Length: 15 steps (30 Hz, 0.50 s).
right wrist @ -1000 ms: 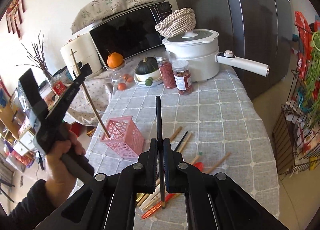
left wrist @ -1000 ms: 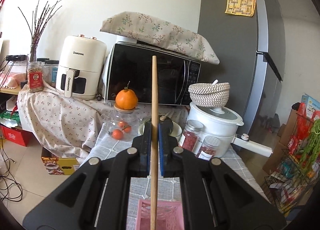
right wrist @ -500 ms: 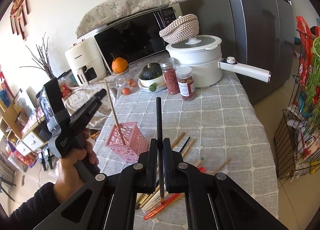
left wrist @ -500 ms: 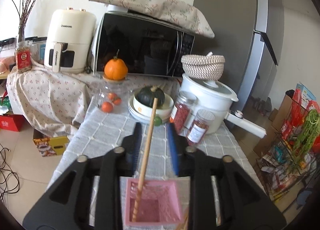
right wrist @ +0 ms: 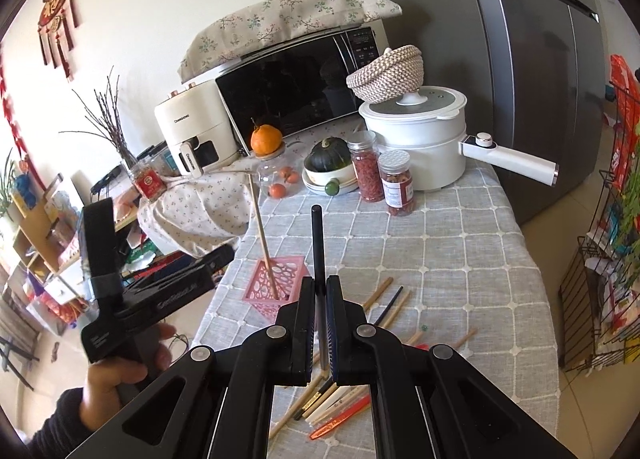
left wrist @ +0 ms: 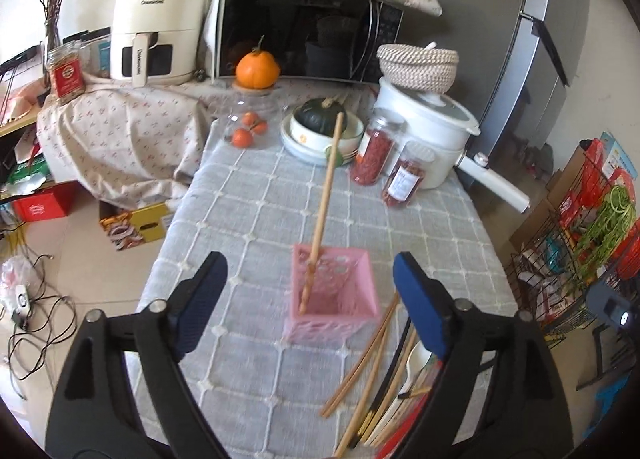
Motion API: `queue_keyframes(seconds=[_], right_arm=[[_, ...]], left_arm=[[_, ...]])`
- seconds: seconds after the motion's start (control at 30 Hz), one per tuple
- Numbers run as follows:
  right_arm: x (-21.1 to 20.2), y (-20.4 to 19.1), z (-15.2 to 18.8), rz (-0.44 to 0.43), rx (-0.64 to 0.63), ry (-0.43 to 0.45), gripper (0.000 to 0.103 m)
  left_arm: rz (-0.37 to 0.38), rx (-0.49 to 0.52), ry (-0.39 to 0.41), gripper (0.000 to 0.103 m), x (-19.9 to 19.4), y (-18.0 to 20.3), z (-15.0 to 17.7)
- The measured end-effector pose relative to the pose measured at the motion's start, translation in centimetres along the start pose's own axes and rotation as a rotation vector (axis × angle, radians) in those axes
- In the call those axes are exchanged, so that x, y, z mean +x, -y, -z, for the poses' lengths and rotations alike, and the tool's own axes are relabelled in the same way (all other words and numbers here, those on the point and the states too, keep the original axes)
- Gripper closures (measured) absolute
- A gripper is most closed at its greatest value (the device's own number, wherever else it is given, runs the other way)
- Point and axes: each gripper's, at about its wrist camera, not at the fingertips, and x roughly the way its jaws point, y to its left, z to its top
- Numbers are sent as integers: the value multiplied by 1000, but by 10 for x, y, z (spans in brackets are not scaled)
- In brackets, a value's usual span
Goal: Organize utensils
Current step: 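Carry both chopsticks to the pink basket and drop them in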
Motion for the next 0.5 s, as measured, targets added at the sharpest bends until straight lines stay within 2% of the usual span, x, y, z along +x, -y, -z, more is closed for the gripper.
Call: queue_keyframes(seconds=[0.03, 0.1, 0.27, 0.5], right_arm=[[0, -2, -3, 0, -5, 1, 98], [-1, -7, -8, -3, -11, 4, 98], [1, -23, -28, -16, -30, 3, 98], [15, -52, -53, 24, -119, 49, 98]], left_arm=[[-12, 5, -12, 9, -1, -3, 2], [-37, 13, -35, 7, 0, -10, 7], [-38, 13, -93, 7, 3, -30, 18], [-25, 21, -152, 7, 0, -52, 25]])
